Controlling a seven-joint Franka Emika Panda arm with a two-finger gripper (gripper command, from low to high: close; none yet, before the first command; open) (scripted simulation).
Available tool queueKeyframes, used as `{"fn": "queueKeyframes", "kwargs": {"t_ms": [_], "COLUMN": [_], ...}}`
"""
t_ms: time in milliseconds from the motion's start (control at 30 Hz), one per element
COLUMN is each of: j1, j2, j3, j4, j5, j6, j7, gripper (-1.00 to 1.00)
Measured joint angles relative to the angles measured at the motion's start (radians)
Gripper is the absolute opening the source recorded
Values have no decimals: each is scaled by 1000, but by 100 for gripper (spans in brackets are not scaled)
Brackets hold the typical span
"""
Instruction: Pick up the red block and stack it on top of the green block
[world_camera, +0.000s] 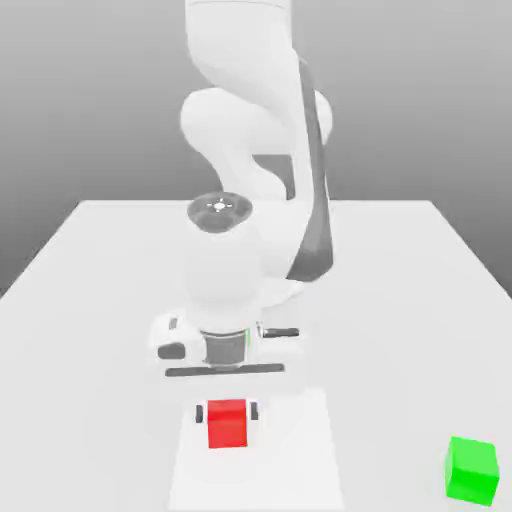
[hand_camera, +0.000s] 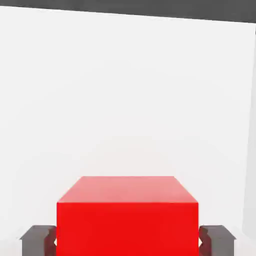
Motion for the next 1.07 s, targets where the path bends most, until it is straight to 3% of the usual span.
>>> {"fn": "queueKeyframes", "kwargs": {"t_ms": [100, 333, 733, 867, 900, 1067], "j1": [-2, 25, 329, 381, 390, 390], "j2": [8, -191, -31, 92, 123, 123], "j3": [2, 7, 220, 210, 201, 201], "j4": [1, -12, 372, 415, 418, 418], "j5": [-1, -22, -96, -151, -163, -163], "j6": [7, -180, -410, -332, -304, -304], "j7": [1, 19, 156, 204, 213, 213], "gripper": [-100, -100, -100, -100, 100, 100]}}
